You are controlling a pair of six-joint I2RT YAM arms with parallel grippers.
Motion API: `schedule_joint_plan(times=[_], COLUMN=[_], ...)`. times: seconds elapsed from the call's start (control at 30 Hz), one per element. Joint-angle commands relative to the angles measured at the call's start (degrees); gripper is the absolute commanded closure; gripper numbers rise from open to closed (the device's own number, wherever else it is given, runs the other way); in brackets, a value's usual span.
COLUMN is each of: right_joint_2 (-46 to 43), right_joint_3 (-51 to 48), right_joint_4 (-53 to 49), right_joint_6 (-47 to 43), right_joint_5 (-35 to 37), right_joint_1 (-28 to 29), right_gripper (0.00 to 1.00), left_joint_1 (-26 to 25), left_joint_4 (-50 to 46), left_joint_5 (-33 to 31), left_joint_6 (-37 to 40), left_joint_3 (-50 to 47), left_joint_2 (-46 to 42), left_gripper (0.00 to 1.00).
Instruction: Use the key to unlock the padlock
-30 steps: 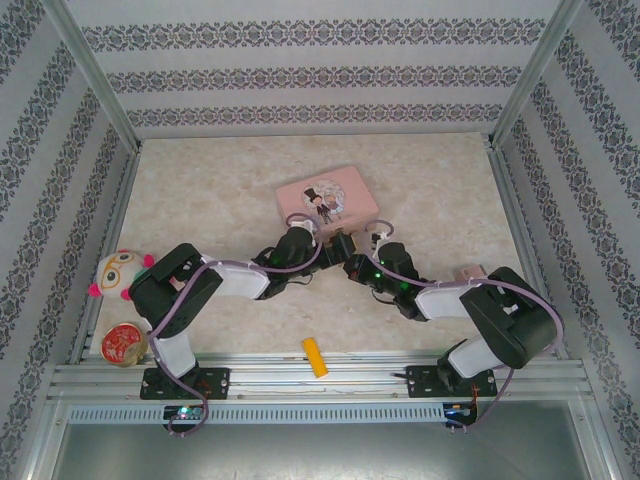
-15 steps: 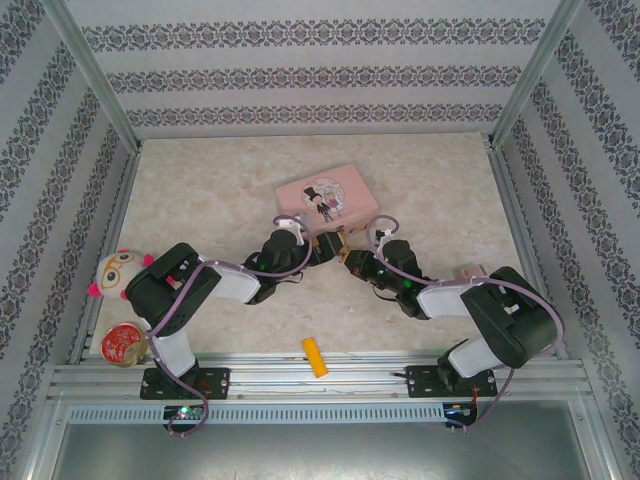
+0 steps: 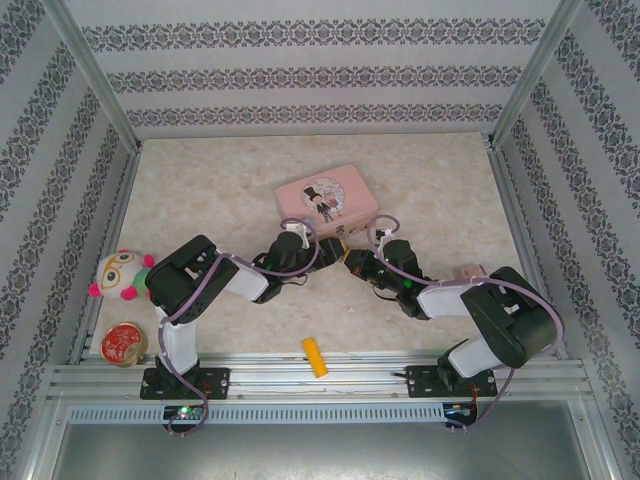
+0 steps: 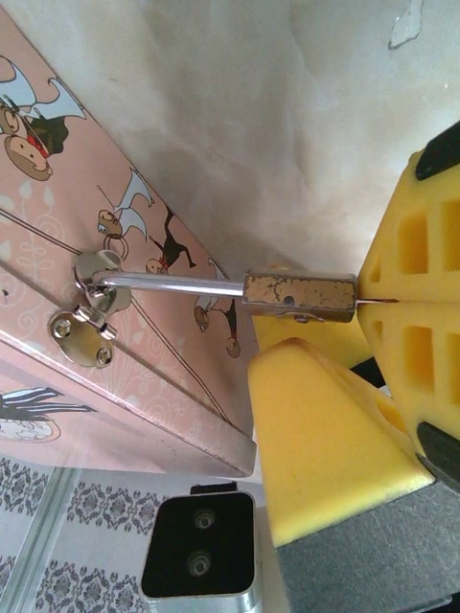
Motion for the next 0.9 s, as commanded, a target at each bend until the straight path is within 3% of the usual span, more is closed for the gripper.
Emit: schedule_joint_plan(times=[0.0, 0.43, 0.6, 0.87], right_joint_2=[0.48, 2.84, 3.55, 3.13], right_joint_3=[0.38, 0.73, 0.58, -0.06], right_joint_4=[5.51, 8.14, 8.90, 8.56], right_joint_6=[0.15, 0.95, 1.16, 0.90], right_joint_5=[-0.38, -0.93, -0.96, -0.23], right_joint_1=[-0.68, -0.68, -0.68, -0.69], right_gripper=[0.98, 0.98, 0.97, 0.87], left_joint_1=[0.46, 0.48, 0.55, 0.64], left_joint_4=[4.91, 6.46, 6.65, 5.62], left_joint_5=[1.79, 2.65, 2.48, 3.12], left_joint_6=[-1.38, -2.42, -2.59, -2.07], left_joint_3=[2.09, 5.49, 5.98, 7.04], left_joint_2=[1.89, 5.57, 6.40, 6.63], left_gripper=[0.38, 0.53, 0.73, 1.00])
